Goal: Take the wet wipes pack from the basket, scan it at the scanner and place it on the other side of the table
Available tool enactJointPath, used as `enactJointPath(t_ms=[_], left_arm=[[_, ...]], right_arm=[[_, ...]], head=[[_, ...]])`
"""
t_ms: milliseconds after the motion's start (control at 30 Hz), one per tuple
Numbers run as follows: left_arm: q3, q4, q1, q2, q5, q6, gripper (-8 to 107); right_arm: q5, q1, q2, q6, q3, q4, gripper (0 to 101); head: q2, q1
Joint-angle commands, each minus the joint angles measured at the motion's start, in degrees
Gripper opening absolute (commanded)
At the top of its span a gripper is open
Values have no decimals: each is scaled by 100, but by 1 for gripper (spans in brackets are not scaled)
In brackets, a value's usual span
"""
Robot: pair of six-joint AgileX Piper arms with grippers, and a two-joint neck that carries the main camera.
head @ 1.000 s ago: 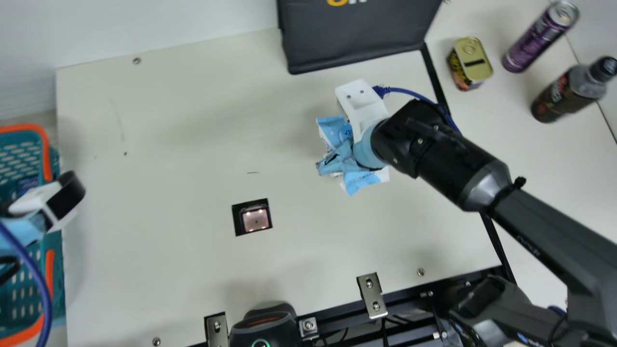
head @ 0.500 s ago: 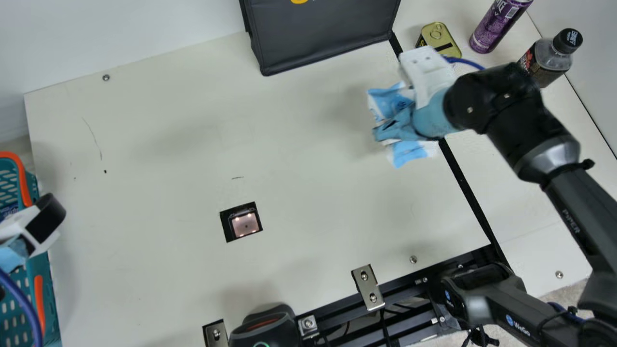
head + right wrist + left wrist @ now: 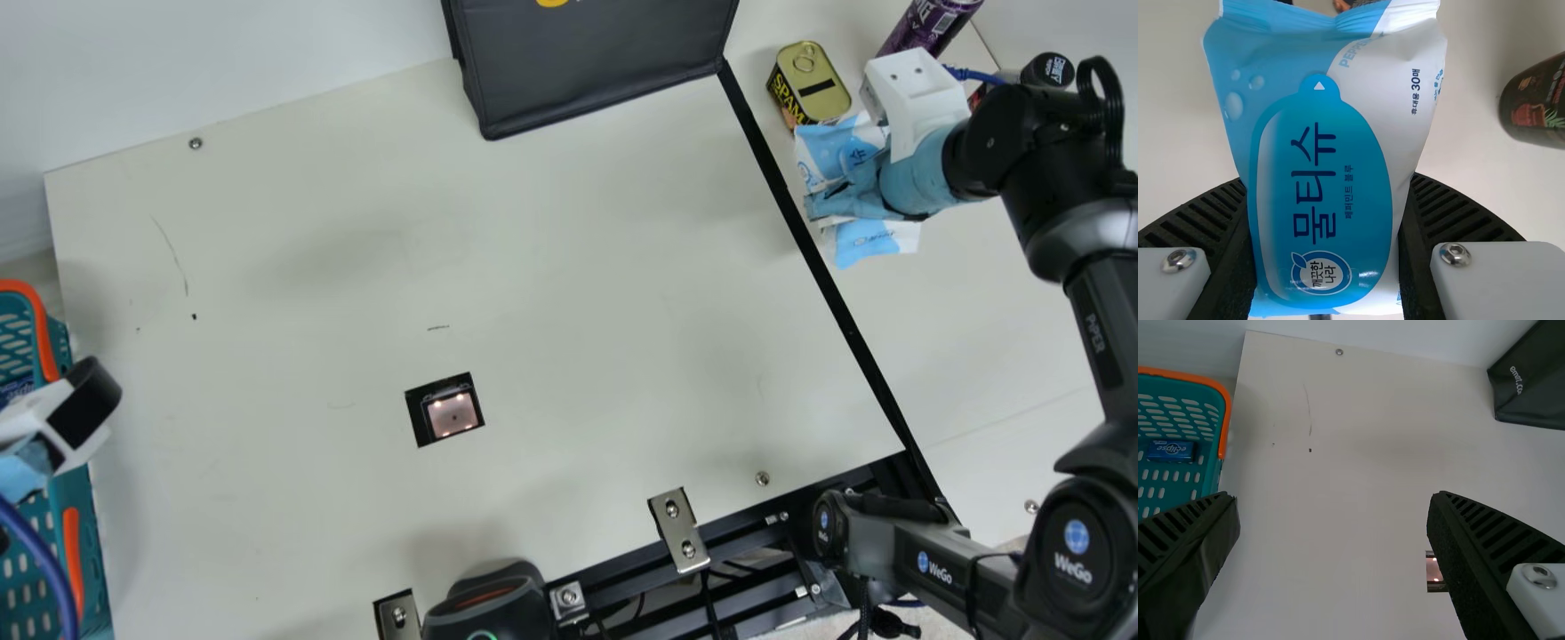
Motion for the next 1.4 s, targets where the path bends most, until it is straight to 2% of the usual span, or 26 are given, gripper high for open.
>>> enactJointPath(t_ms=[0, 367, 767, 1367], left_arm=[[0, 0, 0, 0, 0, 0, 90], [0, 0, 0, 0, 0, 0, 90], [0, 0, 0, 0, 0, 0, 90], [0, 0, 0, 0, 0, 0, 90]], right_arm=[[-80, -45, 86, -159, -20, -16, 0], [-573, -215, 611, -682, -57, -159, 0], [-1096, -374, 1041, -987, 95, -422, 0], [-1342, -374, 1152, -1024, 241, -612, 60]], head=[[-13, -166], [-13, -166], [-13, -166], [-13, -166]])
